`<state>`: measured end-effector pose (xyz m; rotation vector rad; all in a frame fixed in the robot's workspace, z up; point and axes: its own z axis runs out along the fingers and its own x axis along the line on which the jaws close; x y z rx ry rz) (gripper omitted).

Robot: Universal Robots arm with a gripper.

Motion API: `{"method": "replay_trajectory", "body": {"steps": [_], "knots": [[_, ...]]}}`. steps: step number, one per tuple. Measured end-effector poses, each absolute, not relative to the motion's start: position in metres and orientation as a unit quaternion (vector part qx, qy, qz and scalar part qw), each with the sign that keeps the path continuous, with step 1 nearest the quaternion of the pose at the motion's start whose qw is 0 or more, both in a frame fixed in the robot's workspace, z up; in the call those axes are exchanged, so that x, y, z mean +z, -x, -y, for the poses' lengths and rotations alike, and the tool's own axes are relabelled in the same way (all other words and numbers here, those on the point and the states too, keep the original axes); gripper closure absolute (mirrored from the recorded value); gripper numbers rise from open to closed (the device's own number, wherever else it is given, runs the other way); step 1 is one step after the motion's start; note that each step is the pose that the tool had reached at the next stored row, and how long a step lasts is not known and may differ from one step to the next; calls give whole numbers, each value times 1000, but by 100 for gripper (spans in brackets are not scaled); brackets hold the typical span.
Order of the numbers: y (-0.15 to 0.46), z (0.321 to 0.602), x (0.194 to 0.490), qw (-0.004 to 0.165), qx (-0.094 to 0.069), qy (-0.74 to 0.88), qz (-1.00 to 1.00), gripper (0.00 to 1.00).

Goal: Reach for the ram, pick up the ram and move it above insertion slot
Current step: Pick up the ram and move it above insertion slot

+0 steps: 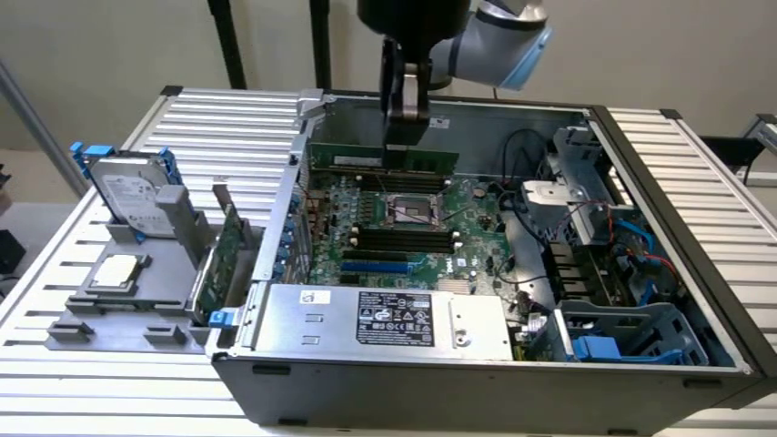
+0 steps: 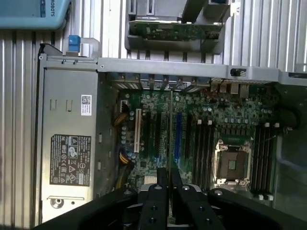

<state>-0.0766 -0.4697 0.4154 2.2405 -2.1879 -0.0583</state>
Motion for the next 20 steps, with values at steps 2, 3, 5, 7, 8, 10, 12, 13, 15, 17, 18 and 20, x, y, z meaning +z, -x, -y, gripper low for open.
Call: {"method": "replay_trajectory", "body": {"steps": [2, 3, 5, 7, 8, 10, 12, 13, 15, 17, 18, 20], "knots": [[71, 463, 412, 5, -19, -715, 699, 86], [68, 460, 410, 5, -19, -715, 699, 86], [62, 454, 407, 5, -19, -715, 699, 86], [55, 448, 403, 5, -19, -715, 699, 86], [52, 445, 401, 5, -19, -715, 699, 86], [46, 439, 398, 5, -19, -715, 699, 86], [42, 433, 395, 5, -19, -715, 699, 86], [40, 430, 394, 5, -19, -715, 699, 86], [36, 426, 392, 5, -19, -715, 699, 86], [34, 422, 391, 5, -19, -715, 699, 86], [34, 421, 390, 5, -19, -715, 699, 86], [32, 419, 389, 5, -18, -715, 699, 86]]}}
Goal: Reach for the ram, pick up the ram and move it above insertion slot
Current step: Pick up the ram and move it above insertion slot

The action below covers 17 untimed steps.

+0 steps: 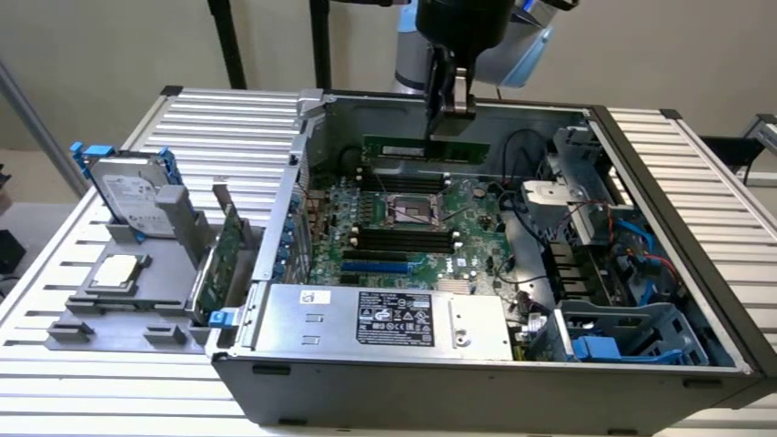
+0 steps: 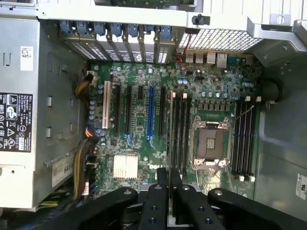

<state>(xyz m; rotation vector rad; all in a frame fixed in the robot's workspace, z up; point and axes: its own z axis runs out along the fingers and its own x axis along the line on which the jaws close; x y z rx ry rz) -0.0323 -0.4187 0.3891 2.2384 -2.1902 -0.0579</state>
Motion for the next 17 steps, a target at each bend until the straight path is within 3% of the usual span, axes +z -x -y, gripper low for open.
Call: {"method": "replay_trajectory", "body": {"steps": [17], "knots": [[31, 401, 379, -7, -4, -709, 705, 86]]}}
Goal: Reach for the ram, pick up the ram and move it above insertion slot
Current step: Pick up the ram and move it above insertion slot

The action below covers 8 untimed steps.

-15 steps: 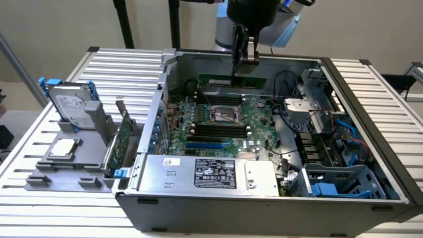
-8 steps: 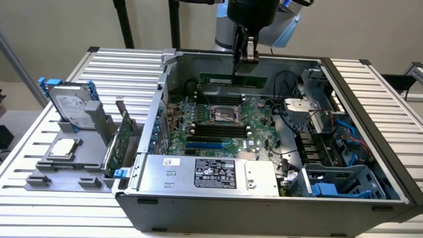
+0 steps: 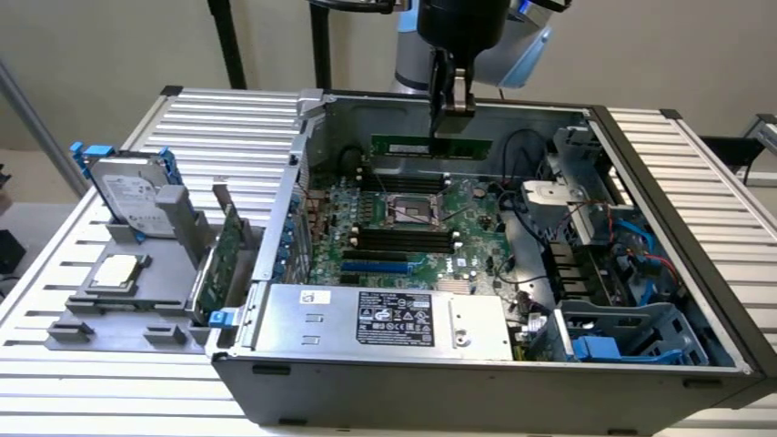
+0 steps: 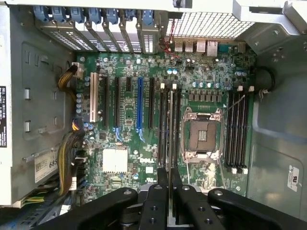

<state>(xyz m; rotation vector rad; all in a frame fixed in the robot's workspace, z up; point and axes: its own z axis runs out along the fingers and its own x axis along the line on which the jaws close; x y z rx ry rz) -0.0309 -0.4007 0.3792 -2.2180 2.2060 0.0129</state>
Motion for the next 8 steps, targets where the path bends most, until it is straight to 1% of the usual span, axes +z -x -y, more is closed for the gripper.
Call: {"method": "replay_trajectory", "body": {"steps": [8], "knots": [[31, 401, 379, 6, 4, 709, -705, 86]]}}
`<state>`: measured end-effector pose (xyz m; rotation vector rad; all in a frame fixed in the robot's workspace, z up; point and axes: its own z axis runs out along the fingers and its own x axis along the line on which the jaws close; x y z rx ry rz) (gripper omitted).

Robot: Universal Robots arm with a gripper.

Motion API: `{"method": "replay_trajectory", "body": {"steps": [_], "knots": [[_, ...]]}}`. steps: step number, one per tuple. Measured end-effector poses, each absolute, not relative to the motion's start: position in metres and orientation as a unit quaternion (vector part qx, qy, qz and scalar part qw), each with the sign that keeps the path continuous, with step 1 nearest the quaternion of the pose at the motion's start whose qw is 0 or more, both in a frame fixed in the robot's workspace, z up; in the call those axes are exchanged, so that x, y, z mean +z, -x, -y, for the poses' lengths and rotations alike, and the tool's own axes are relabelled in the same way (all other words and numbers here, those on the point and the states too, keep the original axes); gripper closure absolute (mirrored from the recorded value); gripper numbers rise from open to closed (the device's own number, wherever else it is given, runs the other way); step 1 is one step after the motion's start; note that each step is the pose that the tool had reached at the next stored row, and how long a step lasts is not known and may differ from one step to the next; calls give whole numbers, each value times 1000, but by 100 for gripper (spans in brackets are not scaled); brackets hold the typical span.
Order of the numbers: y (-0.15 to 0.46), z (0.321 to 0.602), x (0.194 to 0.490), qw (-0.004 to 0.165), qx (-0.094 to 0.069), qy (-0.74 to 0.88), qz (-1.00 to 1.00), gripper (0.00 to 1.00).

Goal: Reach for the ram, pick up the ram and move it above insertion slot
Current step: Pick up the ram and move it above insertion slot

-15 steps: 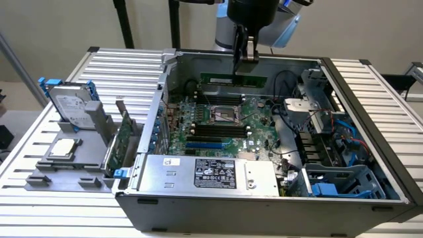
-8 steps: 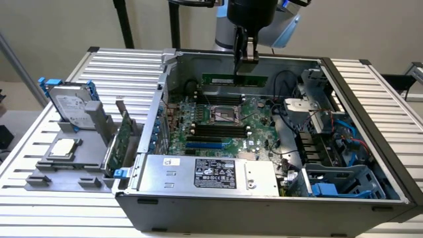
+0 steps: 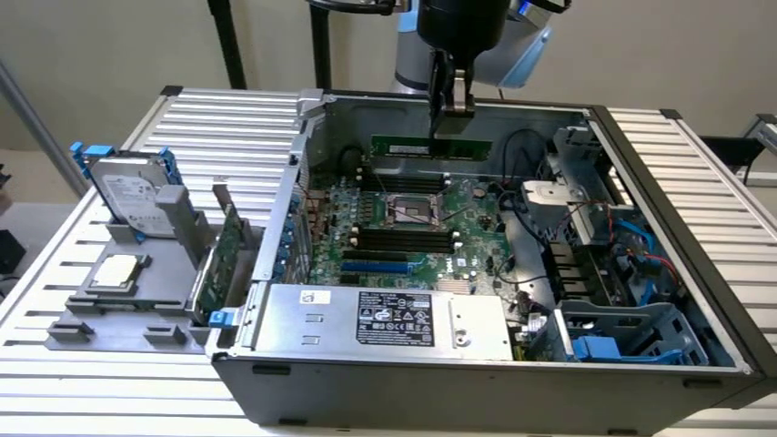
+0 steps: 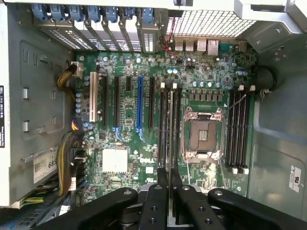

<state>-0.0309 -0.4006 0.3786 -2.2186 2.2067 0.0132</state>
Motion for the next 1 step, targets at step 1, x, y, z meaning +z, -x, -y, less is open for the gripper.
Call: {"method": "replay_trajectory", "body": {"steps": [1], "knots": [[31, 401, 379, 6, 4, 709, -705, 86]]}}
